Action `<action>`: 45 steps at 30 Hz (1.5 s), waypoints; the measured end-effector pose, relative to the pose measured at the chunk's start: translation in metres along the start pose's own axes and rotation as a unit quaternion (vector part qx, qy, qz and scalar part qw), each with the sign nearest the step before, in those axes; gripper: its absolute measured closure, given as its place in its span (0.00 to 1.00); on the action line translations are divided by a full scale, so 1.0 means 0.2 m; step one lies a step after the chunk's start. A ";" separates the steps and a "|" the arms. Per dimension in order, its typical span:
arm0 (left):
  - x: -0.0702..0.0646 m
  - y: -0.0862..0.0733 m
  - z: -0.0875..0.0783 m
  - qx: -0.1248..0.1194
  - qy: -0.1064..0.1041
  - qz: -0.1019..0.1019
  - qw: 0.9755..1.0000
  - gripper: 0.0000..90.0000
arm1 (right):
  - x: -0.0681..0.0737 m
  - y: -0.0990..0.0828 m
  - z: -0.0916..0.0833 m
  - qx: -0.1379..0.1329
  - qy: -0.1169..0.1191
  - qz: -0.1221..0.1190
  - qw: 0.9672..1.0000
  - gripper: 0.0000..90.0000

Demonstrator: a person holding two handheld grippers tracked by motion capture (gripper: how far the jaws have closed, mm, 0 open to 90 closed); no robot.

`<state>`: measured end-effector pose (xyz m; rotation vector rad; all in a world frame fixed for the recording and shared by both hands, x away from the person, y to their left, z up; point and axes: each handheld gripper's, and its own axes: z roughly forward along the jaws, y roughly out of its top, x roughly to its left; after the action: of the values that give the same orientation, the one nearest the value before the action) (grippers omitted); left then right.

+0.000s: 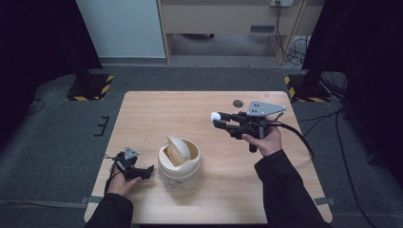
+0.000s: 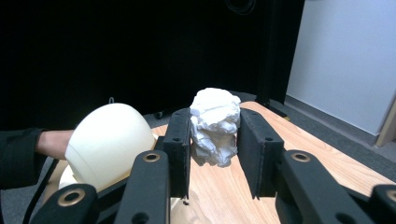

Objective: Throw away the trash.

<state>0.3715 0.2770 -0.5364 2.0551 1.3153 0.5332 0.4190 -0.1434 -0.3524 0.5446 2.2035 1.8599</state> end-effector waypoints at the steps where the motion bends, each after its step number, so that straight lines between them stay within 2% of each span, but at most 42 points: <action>1: 0.00 0.00 0.00 0.000 0.000 0.000 1.000 0.00 | 0.01 0.00 0.01 -0.002 0.003 -0.001 1.000 0.73; 7: 0.00 0.00 0.00 0.000 0.000 0.000 1.000 0.00 | 0.04 -0.01 0.07 0.003 0.021 0.001 1.000 0.73; 16: 0.00 0.00 0.00 0.000 0.000 0.000 1.000 0.00 | 0.08 -0.09 0.14 0.031 0.043 0.000 0.999 0.73; 22: 0.00 0.00 0.00 0.000 0.000 0.000 1.000 0.00 | 0.11 -0.14 0.18 0.058 0.065 -0.004 0.996 0.73; 31: 0.00 0.00 0.00 0.000 0.000 0.000 1.000 0.00 | 0.14 -0.19 0.25 0.075 0.088 -0.002 0.993 0.73; 45: 0.00 0.00 0.00 0.000 0.000 0.000 1.000 0.00 | 0.15 -0.26 0.32 0.126 0.095 -0.007 0.987 0.70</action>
<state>0.3716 0.2770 -0.5364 2.0556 1.3150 0.5333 0.4083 -0.0812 -0.4134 0.4041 2.5808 1.7002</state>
